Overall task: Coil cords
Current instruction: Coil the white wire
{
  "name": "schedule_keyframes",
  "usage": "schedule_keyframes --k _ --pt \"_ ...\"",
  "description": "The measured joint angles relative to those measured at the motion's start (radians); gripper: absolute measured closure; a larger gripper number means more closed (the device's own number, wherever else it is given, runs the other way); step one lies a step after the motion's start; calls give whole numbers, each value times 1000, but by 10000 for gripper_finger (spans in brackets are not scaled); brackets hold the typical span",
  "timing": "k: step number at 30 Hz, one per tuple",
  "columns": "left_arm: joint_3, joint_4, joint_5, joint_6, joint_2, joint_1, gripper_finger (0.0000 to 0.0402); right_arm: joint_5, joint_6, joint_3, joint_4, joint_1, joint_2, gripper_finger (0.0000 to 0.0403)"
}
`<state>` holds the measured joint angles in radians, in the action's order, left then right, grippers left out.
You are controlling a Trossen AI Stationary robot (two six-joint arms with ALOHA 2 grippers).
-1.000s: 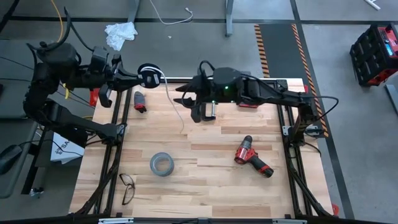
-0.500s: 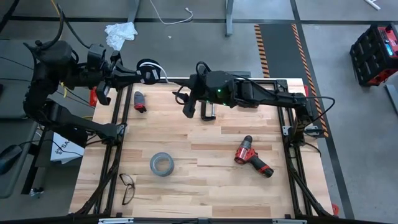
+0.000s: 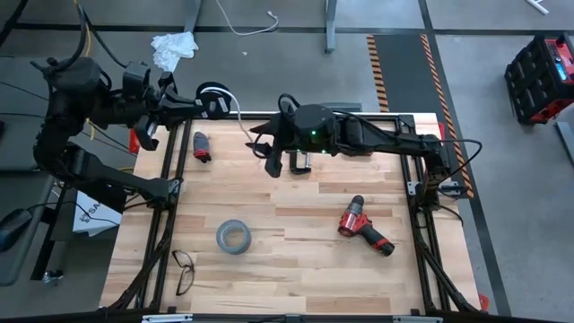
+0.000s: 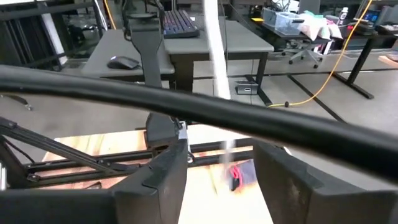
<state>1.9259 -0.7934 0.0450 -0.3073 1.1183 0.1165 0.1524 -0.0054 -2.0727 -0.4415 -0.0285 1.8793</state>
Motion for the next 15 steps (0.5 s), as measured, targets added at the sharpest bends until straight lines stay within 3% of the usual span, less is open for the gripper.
schedule_keyframes --k 4,9,15 --pt "0 9 10 -3 0 0 400 -1 5 0 2 -11 0 272" --pt "0 31 27 -21 0 0 400 0 14 0 3 -24 0 388" --pt "0 45 25 -30 0 0 399 -1 16 0 21 -24 0 399"
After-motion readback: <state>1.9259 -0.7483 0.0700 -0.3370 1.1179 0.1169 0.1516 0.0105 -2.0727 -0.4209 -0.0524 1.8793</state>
